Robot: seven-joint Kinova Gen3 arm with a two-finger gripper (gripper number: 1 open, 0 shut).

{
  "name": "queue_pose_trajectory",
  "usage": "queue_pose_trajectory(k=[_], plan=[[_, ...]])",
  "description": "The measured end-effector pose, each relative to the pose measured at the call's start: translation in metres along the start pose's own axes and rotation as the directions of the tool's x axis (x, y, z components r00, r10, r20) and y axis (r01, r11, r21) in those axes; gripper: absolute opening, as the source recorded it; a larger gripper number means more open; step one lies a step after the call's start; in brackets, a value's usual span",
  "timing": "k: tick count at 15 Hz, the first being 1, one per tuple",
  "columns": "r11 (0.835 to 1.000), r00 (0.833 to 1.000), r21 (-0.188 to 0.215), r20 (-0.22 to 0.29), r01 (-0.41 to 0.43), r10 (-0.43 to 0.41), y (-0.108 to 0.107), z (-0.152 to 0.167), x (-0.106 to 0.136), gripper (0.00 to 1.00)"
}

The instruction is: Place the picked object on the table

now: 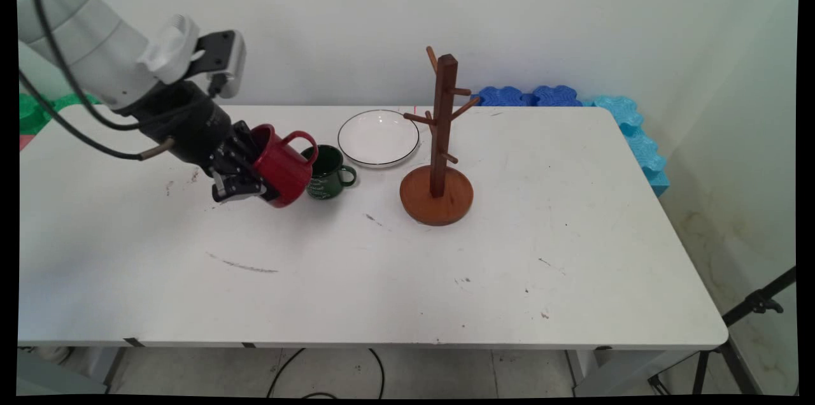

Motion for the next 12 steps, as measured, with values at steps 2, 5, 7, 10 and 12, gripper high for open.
queue_pose_trajectory(k=[2,5,7,10,12], plan=[[1.000,0.999,0.005,0.042,0.008,-0.008,0.001,0.003,0.009,0.00],[1.000,0.996,0.008,0.087,0.015,-0.016,0.002,0.010,0.019,0.00],[1.000,0.994,0.012,0.111,0.017,-0.019,0.002,0.016,0.023,0.00],[1.000,0.988,0.020,0.154,0.018,-0.021,0.001,0.031,0.030,0.00],[1.000,0.985,0.022,0.173,0.018,-0.021,0.000,0.041,0.033,0.00]])
